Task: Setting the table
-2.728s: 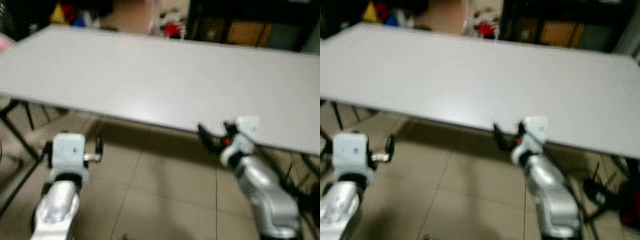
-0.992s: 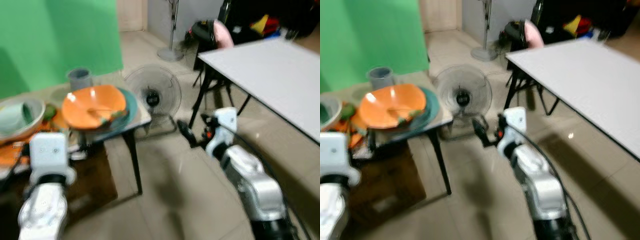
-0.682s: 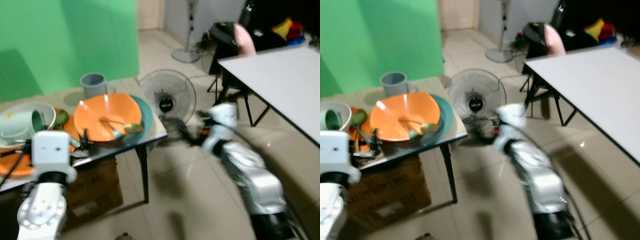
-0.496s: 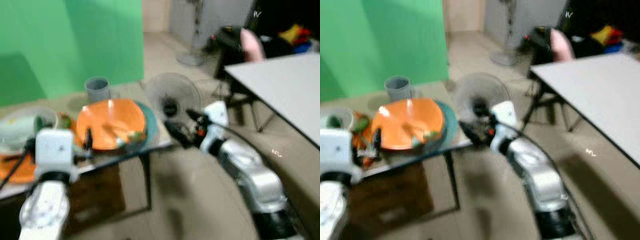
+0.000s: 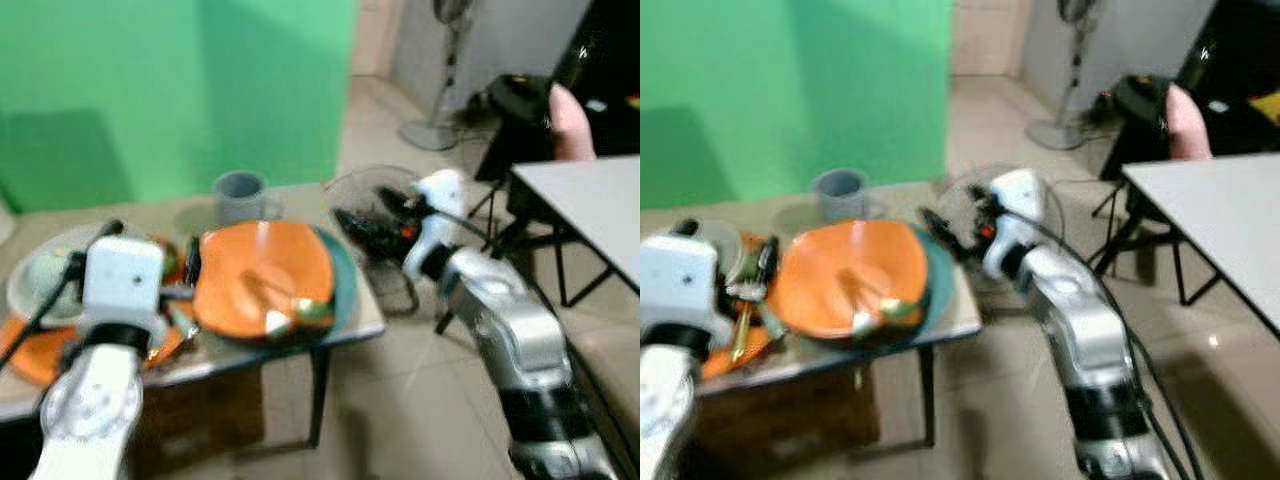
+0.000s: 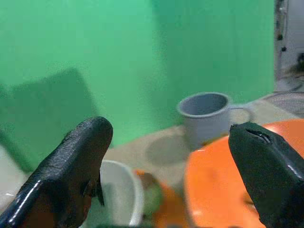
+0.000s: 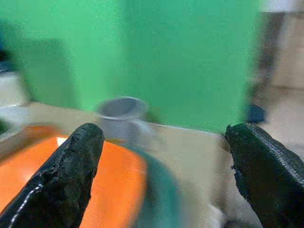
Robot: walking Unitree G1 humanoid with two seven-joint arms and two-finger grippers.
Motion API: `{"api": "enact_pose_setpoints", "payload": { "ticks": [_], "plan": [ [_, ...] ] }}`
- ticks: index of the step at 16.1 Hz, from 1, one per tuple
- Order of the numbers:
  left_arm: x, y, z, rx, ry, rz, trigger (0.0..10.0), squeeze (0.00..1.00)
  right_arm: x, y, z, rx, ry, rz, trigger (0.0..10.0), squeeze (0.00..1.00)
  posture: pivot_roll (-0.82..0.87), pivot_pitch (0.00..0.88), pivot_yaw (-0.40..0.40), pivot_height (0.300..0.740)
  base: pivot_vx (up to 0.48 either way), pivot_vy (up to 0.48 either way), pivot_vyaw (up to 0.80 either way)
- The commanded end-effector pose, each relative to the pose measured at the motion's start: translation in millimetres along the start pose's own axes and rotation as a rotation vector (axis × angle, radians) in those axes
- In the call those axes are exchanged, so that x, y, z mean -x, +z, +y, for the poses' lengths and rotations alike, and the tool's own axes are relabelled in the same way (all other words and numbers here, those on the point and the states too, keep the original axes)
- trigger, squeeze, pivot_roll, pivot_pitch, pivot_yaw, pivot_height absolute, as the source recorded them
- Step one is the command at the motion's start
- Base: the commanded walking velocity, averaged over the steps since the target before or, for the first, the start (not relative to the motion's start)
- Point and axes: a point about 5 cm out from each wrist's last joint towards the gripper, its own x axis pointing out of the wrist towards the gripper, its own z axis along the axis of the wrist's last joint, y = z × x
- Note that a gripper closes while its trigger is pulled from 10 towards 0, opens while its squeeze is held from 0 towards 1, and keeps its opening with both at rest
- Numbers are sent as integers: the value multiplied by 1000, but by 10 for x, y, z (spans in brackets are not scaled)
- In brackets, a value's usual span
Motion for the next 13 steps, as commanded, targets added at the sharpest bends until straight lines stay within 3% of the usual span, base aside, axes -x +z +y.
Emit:
{"api": "enact_pose_setpoints", "payload": {
  "ticks": [1, 4, 5, 7, 9, 10, 13],
  "plan": [
    [-5, 38, 55, -4, 15, -8, 10000, 0, -5, 6, 6, -12, -5, -11, 10000, 0, 49, 0, -21, 740, 326, 0, 0],
    [-10, 58, 53, 5, 10, -6, 10000, 0, -22, -20, 47, -25, 48, -2, 10000, 0, 48, 0, -16, 740, 329, 0, 0],
    [2, 60, 32, 2, -2, -3, 10000, 0, -49, -14, 95, 11, 110, 14, 10000, 0, 51, 0, -17, 740, 322, 0, 0],
    [17, 68, 14, -10, -22, 1, 10000, 0, -86, -21, 130, 54, 154, 31, 10000, 0, 59, 0, -20, 740, 319, 0, 800],
    [28, 76, 7, -15, -33, 4, 10000, 0, -117, -24, 131, 40, 155, 30, 10000, 0, 63, 0, -24, 740, 322, 0, 800],
    [34, 76, 2, -21, -45, 9, 10000, 0, -181, 1, 101, -4, 133, 14, 10000, 0, 65, 0, -26, 740, 311, 0, 0],
    [20, 84, -40, -25, -89, 10, 10000, 0, -289, 39, 61, 16, 129, 12, 10000, 0, 65, 0, -25, 740, 299, 0, 0]
  ]
}}
